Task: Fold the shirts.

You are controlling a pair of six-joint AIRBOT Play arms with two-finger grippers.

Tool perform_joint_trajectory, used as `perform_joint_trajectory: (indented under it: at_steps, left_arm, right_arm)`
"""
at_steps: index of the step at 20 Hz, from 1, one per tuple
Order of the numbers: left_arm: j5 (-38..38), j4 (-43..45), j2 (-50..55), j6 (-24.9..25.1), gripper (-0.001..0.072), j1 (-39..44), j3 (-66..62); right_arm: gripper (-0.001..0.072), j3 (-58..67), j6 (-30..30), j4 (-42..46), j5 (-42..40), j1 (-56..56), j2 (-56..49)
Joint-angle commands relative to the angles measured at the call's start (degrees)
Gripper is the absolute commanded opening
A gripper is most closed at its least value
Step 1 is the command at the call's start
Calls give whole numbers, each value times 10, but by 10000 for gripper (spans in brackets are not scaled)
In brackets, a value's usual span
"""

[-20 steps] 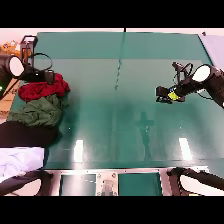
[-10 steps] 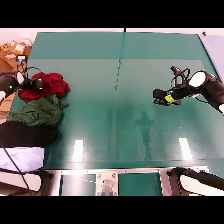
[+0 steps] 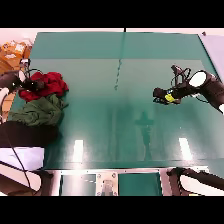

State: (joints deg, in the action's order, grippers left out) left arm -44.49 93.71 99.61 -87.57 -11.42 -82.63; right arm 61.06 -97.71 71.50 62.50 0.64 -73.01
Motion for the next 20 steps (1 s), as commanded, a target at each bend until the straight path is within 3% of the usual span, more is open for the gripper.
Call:
perform_joint_trajectory:
  at_steps: [1, 6, 11, 15, 16, 17, 18, 20]
  left_arm:
    - [-133, -77, -1, 45, 28, 26, -149]
    - [-280, -133, -3, 37, 28, 183, -372]
    - [-284, -225, -29, 31, 29, 360, -358]
    - [-249, -235, -25, 28, 31, 467, -251]
    - [-230, -235, -25, 24, 128, 482, -217]
    - [-211, -234, -25, 24, 466, 488, -192]
    - [-198, -231, -25, 20, 616, 486, -176]
    - [-220, -223, -28, 17, 613, 459, -182]
  right_arm:
    - [13, 27, 9, 1, 5, -22, 0]
    - [14, 70, 9, 0, 41, -107, 0]
    - [13, 72, 26, 0, 64, -179, 0]
    - [14, 72, 39, 0, 68, -189, 0]
    - [14, 72, 39, 0, 68, -188, 0]
    - [15, 72, 39, 0, 68, -188, 0]
    - [43, 72, 39, 0, 68, -188, 0]
    - [235, 72, 40, 0, 79, -189, 0]
